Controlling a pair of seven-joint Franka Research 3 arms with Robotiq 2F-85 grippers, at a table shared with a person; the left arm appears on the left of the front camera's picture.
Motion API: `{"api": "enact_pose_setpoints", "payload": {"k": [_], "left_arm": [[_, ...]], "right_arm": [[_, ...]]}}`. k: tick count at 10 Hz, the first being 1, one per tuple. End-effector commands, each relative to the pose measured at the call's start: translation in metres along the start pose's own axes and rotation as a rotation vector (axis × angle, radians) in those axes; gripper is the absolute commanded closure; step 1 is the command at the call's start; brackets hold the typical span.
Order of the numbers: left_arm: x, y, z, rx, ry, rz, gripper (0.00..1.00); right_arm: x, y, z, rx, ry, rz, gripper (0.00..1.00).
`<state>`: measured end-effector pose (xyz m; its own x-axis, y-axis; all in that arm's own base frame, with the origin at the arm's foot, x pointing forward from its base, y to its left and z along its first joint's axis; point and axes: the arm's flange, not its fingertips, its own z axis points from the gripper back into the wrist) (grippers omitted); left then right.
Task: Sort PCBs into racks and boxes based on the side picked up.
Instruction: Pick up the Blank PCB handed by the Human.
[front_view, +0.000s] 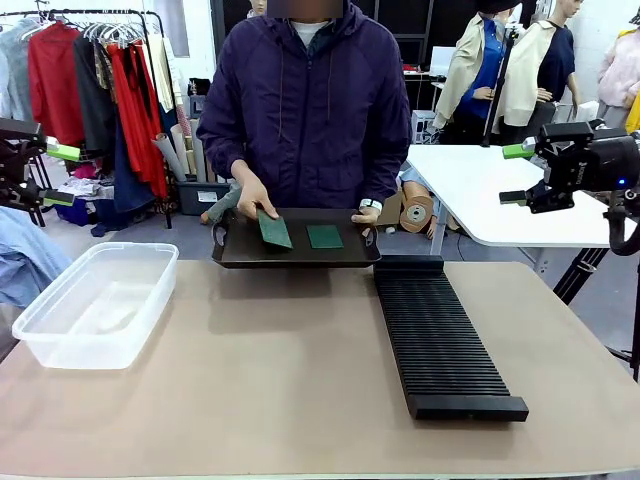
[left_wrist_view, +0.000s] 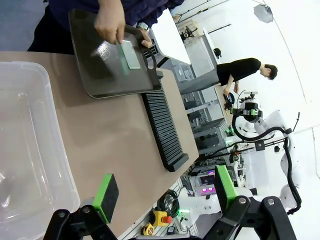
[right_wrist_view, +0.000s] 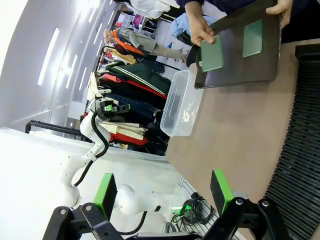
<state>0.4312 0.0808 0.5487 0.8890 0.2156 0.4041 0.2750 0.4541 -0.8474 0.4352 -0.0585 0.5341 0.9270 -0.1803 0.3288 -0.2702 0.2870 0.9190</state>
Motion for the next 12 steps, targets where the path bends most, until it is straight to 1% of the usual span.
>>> {"api": "enact_pose_setpoints", "payload": {"k": [1,12], "left_arm": [[0.0000,-0.0006,0.0002,0.001,0.001,0.004,0.00],[0.0000,-0.0006,0.0002,0.001,0.001,0.004,0.00]], "right_arm": [[0.0018,0.0027,0.0005,0.007,0.001,0.008,0.00],[0.0018,0.0027,0.0005,0.007,0.001,0.008,0.00]]}}
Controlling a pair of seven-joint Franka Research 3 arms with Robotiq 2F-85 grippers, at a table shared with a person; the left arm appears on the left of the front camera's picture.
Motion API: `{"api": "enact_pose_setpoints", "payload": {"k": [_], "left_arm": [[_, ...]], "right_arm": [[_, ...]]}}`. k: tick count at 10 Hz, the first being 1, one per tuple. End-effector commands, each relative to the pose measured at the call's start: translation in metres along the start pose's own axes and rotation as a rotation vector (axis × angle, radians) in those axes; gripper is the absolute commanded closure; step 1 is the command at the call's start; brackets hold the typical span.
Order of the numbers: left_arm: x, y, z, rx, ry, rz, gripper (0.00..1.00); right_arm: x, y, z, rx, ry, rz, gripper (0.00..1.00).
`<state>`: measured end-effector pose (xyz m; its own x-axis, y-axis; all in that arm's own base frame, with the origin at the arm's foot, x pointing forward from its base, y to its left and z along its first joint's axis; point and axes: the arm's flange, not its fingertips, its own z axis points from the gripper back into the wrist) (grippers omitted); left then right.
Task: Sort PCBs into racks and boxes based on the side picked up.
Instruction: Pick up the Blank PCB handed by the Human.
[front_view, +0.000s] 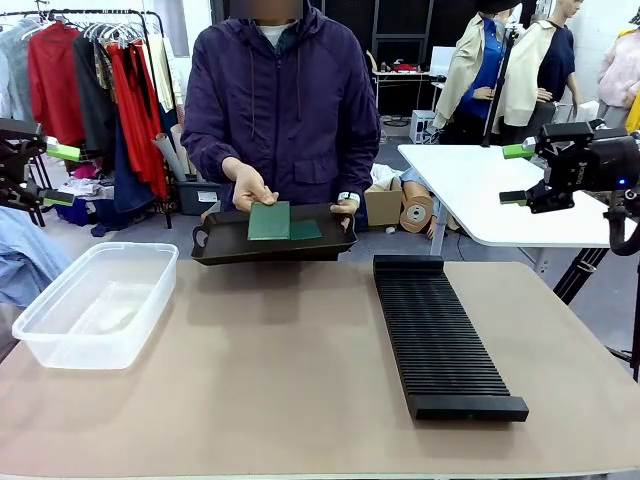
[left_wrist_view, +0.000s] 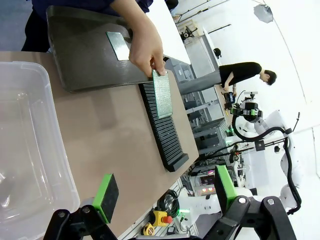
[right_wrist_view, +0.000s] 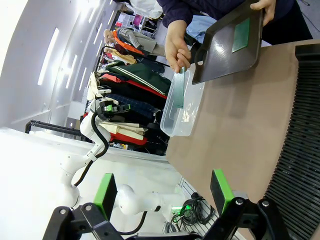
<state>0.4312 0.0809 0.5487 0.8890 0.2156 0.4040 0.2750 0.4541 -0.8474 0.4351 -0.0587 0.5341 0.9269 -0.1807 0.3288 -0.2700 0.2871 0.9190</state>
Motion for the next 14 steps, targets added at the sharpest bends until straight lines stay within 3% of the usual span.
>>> {"api": "enact_pose_setpoints", "payload": {"k": [1,4,7,14], "left_arm": [[0.000,0.000,0.000,0.000,0.000,0.000,0.00],[0.006,0.025,-0.010,-0.098,0.002,0.060,0.00],[0.007,0.051,-0.030,-0.118,0.051,0.081,0.00],[0.003,0.090,-0.098,-0.245,0.158,0.011,0.00]], "right_arm": [[0.002,0.003,0.000,0.007,0.002,0.008,0.00],[0.002,0.003,0.000,0.007,0.002,0.008,0.00],[0.002,0.003,0.000,0.007,0.002,0.008,0.00],[0.002,0.003,0.000,0.007,0.002,0.008,0.00]]}}
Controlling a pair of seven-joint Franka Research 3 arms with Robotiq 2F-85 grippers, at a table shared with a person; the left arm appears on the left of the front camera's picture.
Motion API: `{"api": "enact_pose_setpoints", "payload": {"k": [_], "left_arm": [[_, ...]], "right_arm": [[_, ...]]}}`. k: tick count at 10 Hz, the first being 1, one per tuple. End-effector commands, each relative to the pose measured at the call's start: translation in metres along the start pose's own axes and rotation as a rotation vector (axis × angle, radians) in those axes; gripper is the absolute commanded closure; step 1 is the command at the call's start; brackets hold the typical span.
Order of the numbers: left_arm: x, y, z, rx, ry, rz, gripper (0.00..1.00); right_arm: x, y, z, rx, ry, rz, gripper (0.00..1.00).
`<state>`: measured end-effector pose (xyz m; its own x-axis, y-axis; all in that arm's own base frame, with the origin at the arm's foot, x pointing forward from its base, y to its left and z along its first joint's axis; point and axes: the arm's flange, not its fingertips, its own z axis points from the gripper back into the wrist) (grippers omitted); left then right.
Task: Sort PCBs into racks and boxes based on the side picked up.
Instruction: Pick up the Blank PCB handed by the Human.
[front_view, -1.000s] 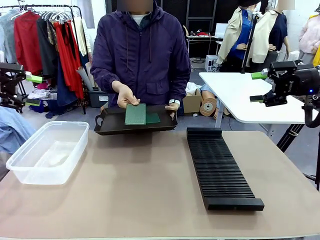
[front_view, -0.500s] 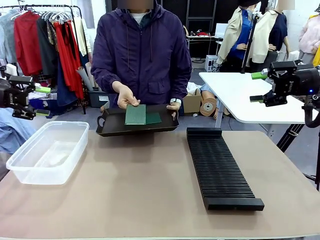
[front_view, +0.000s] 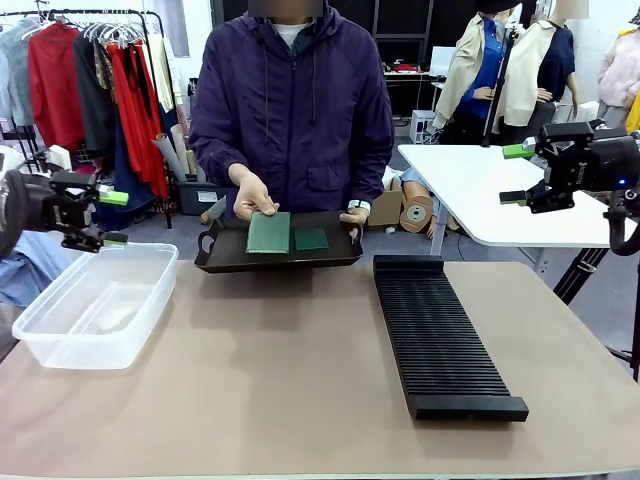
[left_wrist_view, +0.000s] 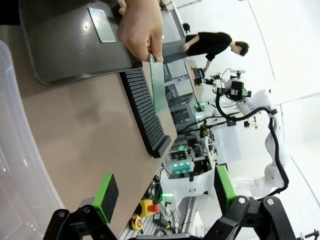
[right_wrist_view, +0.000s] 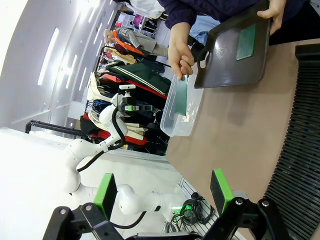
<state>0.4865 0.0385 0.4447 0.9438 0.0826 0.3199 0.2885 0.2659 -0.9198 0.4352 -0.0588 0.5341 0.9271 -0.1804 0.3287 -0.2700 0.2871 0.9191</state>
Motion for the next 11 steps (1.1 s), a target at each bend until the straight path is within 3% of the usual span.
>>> {"api": "enact_pose_setpoints", "payload": {"k": [1,6,11], "left_arm": [[0.008,0.017,-0.014,-0.049,-0.004,-0.044,0.00],[0.026,0.057,-0.050,-0.210,-0.043,-0.013,0.00],[0.028,0.072,-0.098,-0.258,-0.005,0.004,0.00]], "right_arm": [[0.002,0.003,0.000,0.007,0.001,0.008,0.00],[0.002,0.003,0.000,0.007,0.001,0.008,0.00],[0.002,0.003,0.000,0.007,0.001,0.008,0.00]]}}
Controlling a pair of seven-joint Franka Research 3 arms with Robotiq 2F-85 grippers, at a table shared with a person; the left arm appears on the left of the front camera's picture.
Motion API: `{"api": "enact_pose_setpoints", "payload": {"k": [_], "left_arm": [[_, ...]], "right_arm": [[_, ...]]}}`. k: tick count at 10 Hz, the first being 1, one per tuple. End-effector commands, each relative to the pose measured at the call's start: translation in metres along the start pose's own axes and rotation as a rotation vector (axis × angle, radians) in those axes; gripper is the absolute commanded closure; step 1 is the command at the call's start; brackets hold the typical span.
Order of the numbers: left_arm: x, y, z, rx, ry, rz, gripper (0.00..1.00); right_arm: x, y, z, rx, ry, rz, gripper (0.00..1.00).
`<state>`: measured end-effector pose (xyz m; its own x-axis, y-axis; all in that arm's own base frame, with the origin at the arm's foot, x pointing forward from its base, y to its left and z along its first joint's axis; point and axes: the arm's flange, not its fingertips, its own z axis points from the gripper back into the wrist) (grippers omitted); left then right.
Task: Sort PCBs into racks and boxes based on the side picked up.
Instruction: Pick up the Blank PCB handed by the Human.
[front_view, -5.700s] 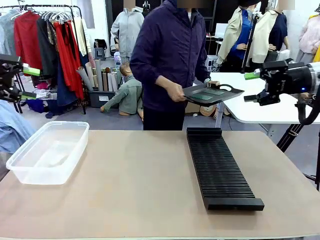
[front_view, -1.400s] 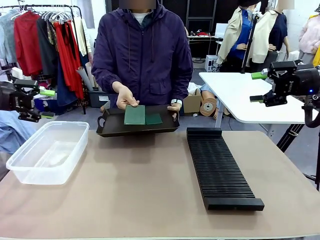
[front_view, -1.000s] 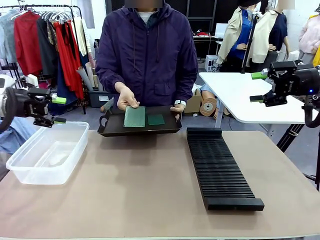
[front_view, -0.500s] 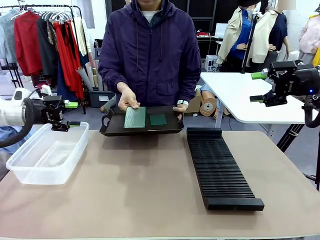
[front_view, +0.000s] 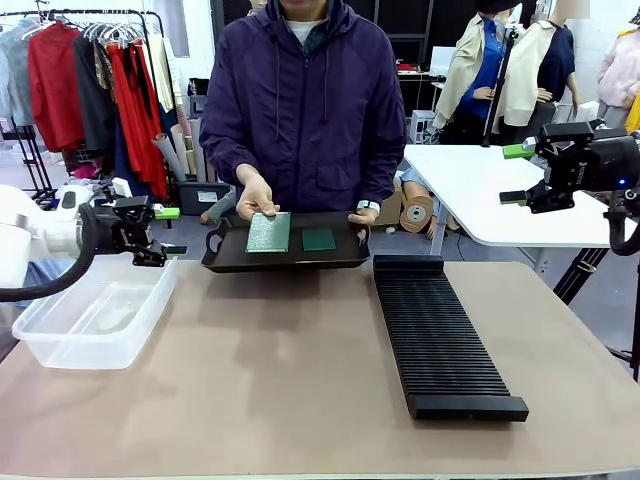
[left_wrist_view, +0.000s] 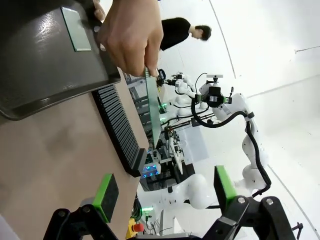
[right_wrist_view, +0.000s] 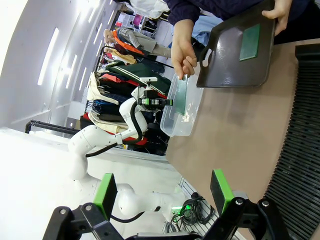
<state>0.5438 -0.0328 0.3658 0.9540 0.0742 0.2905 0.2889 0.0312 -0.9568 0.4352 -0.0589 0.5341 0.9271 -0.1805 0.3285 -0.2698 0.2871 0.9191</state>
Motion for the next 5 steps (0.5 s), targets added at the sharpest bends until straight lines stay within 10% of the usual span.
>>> {"api": "enact_pose_setpoints", "payload": {"k": [1,5], "left_arm": [[0.005,0.006,-0.012,-0.019,-0.008,-0.026,0.00],[0.010,0.020,-0.054,-0.041,0.025,-0.035,0.00]], "right_arm": [[0.002,0.003,0.000,0.007,0.001,0.008,0.00],[0.002,0.003,0.000,0.007,0.001,0.008,0.00]]}}
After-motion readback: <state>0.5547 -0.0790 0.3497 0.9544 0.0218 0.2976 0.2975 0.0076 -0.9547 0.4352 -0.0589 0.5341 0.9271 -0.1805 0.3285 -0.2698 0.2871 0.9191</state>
